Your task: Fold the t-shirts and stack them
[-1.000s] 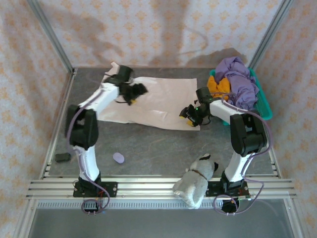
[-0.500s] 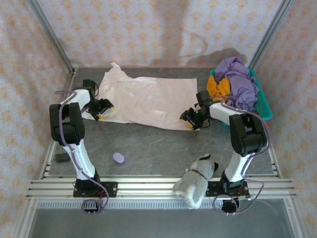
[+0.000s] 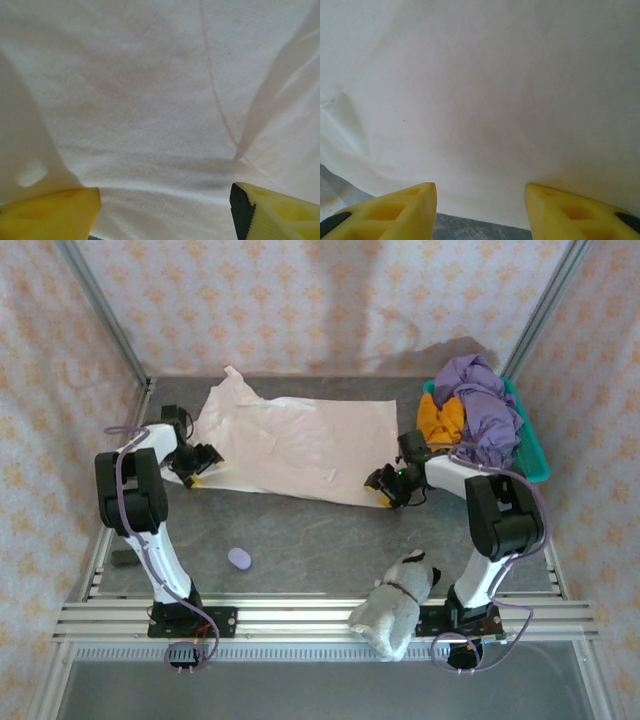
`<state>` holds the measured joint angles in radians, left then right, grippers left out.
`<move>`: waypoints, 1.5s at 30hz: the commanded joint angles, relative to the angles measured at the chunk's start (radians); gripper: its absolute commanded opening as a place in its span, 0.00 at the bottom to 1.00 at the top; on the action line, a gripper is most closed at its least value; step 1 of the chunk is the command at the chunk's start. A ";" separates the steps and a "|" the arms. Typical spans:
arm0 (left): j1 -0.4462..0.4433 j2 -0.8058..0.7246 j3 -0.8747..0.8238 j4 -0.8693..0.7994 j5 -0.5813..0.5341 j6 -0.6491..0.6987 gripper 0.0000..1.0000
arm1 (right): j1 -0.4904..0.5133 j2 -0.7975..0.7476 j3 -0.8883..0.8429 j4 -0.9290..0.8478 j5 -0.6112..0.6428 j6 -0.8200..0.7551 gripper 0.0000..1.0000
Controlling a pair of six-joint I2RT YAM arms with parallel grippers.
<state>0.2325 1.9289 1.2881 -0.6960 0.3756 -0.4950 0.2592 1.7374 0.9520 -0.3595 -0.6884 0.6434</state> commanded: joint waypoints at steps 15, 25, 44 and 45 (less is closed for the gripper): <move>0.068 -0.390 -0.051 -0.347 -0.061 0.125 0.76 | 0.015 -0.237 -0.048 -0.254 0.054 -0.060 0.52; 0.184 -0.129 0.209 -0.555 -0.189 0.365 0.70 | 0.014 -0.195 -0.046 -0.200 0.007 -0.064 0.52; 0.189 0.084 0.213 -0.480 -0.257 0.391 0.51 | 0.013 -0.095 0.007 -0.211 -0.044 -0.108 0.52; 0.189 0.081 0.203 -0.474 -0.256 0.391 0.50 | 0.013 -0.096 0.004 -0.210 -0.045 -0.108 0.52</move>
<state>0.4133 2.0026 1.4967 -1.1652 0.1505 -0.1215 0.2680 1.6352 0.9356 -0.5526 -0.7242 0.5549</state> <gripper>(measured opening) 0.510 0.519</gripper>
